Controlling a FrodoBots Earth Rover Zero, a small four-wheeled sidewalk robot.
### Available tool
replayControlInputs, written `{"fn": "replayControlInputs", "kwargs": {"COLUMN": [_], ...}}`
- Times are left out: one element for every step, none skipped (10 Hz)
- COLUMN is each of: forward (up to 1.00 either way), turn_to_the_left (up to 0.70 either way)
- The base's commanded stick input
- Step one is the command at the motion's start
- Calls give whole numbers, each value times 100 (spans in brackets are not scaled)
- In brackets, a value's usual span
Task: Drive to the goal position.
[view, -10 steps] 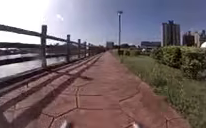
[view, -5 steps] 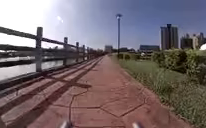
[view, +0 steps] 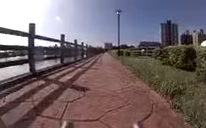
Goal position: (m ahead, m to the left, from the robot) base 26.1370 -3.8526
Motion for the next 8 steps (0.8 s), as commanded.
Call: {"fn": "replayControlInputs", "kwargs": {"forward": [50,50,50,50,50,50,50,50], "turn_to_the_left": [1,11,8,20,49,50,50,4]}}
